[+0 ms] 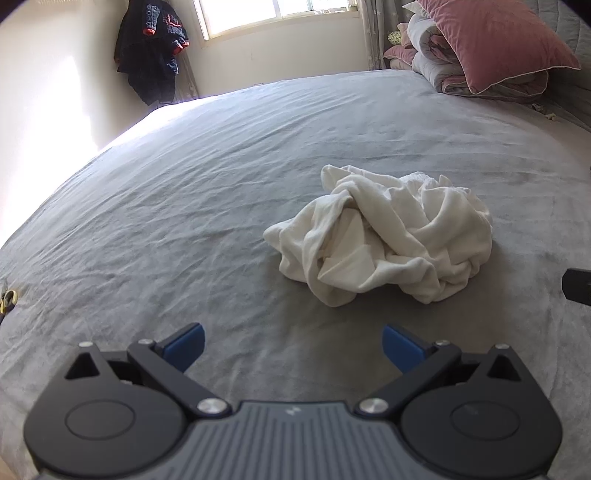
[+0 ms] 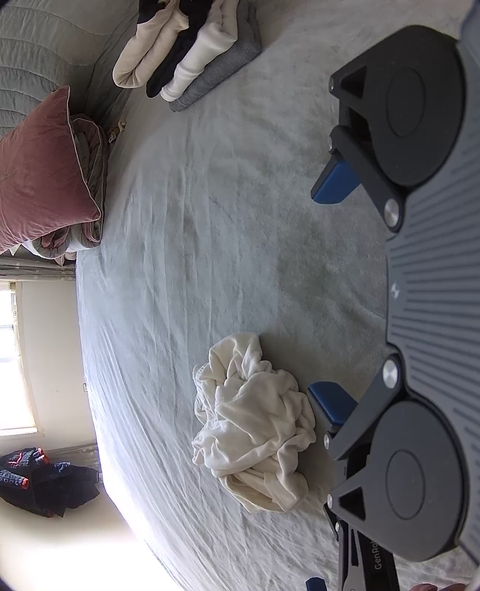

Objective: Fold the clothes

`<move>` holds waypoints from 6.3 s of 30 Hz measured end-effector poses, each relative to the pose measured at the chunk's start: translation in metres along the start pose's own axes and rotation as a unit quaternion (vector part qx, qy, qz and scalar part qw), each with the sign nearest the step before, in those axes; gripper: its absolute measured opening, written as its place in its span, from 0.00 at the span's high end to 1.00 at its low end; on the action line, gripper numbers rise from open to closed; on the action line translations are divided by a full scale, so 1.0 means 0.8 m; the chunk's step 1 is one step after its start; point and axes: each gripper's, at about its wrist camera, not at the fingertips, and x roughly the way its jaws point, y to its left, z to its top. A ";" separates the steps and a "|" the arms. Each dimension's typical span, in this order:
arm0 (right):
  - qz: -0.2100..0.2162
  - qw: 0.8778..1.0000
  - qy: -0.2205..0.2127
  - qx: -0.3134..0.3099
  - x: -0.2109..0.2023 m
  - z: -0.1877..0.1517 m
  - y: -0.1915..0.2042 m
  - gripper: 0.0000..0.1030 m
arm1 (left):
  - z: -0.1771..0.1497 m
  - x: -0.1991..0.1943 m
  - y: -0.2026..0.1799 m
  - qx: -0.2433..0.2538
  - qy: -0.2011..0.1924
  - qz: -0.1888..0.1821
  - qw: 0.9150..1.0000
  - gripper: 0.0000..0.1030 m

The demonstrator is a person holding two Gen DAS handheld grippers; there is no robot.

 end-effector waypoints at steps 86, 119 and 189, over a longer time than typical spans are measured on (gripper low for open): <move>-0.028 0.991 0.106 -0.080 0.098 0.014 -0.022 0.00 | 0.052 0.071 -0.012 0.056 0.012 -0.100 0.993 0.01; 0.218 0.974 0.039 0.042 0.042 0.044 -0.023 0.34 | -0.010 -0.015 -0.029 0.047 -0.014 -0.381 0.923 0.90; 0.226 0.971 0.078 0.021 0.041 0.010 -0.015 0.45 | -0.062 -0.017 0.208 -0.143 0.006 -0.185 0.972 0.99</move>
